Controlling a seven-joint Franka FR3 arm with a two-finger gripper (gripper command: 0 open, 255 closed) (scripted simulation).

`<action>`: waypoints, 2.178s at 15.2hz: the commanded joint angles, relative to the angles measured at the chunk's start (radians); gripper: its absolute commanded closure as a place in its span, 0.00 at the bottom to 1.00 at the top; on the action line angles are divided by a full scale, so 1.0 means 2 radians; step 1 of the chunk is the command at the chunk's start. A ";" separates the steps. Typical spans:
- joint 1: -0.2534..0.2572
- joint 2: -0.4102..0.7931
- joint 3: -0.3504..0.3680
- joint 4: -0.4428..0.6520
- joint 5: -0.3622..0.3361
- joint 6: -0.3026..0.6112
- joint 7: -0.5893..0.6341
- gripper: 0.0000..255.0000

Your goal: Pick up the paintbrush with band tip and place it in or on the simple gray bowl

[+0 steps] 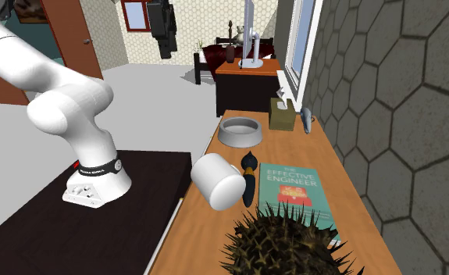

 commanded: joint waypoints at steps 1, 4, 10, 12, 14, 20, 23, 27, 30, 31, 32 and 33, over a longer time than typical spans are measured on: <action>0.000 0.000 0.000 0.000 0.000 0.000 0.000 0.00; 0.010 0.013 -0.001 -0.038 -0.022 0.057 -0.035 0.00; 0.025 0.059 -0.005 -0.099 -0.068 0.180 -0.098 0.00; 0.028 0.081 -0.007 -0.114 -0.085 0.223 -0.116 0.00; 0.031 0.106 -0.008 -0.126 -0.102 0.267 -0.132 0.00; 0.031 0.201 -0.010 -0.143 -0.161 0.401 -0.168 0.00; 0.025 0.257 -0.008 -0.140 -0.199 0.465 -0.177 0.00; 0.014 0.325 -0.005 -0.128 -0.251 0.532 -0.172 0.00; 0.009 0.345 -0.007 -0.128 -0.263 0.553 -0.163 0.00; 0.007 0.352 -0.008 -0.127 -0.267 0.559 -0.160 0.00; 0.006 0.359 -0.008 -0.127 -0.272 0.566 -0.157 0.00; 0.004 0.367 -0.009 -0.126 -0.276 0.573 -0.154 0.00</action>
